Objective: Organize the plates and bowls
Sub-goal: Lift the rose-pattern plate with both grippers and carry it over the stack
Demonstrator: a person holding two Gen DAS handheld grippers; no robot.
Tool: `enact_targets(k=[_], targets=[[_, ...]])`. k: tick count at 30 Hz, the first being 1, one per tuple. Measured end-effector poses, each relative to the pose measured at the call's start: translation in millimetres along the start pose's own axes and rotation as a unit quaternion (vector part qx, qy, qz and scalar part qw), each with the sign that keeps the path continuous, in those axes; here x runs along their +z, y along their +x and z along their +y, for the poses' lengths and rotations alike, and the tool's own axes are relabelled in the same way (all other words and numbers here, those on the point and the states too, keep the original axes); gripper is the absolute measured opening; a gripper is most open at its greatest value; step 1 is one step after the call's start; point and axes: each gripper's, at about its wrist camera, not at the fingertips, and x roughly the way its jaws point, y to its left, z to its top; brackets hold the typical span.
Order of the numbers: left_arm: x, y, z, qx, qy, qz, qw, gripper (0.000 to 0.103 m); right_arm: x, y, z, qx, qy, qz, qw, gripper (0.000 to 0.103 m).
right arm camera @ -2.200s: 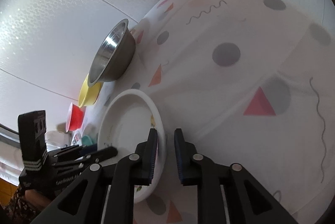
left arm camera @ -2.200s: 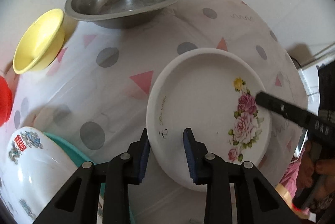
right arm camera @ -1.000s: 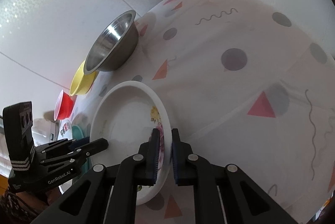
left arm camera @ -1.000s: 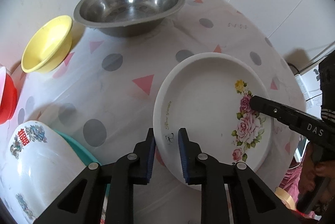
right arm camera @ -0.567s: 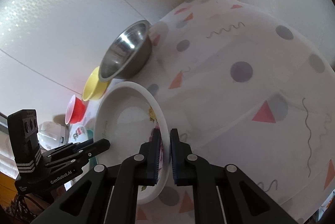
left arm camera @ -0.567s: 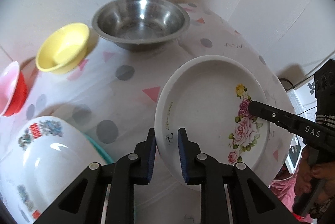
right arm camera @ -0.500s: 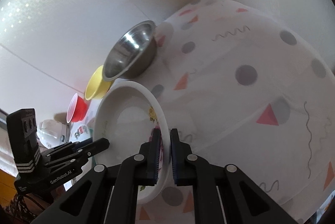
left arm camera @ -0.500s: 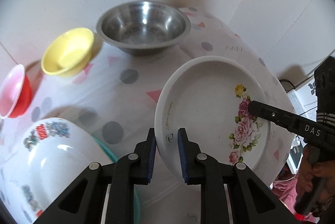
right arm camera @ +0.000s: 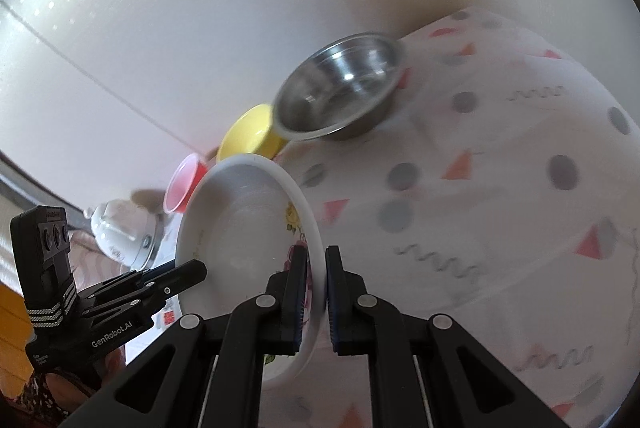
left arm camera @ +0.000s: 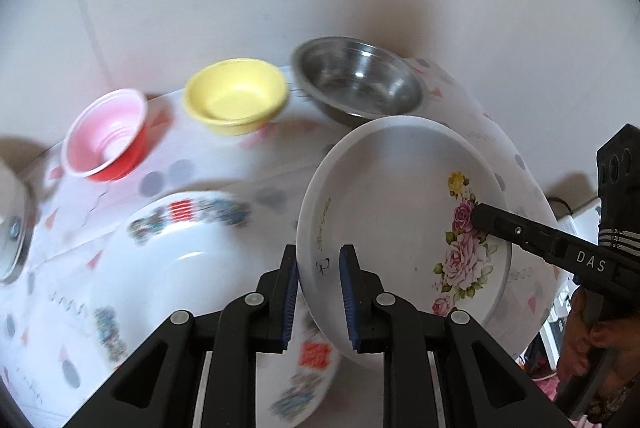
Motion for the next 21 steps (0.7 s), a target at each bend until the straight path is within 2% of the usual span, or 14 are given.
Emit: enact_targets(k=[11,21], targets=[[-26.6,-27.2,58.1,0.031,-0.048,-0.012,0.9983,0.020,-15.5,35.8,60.5,0.029,-0.040,0.033,0.998,0.009],[-50.1,-40.1,94.1,0.057,-0.088,-0.008,0.9944,0.020,-30.2,65.8,94.8,0.049,-0.067,0.065,0.994,0.009]])
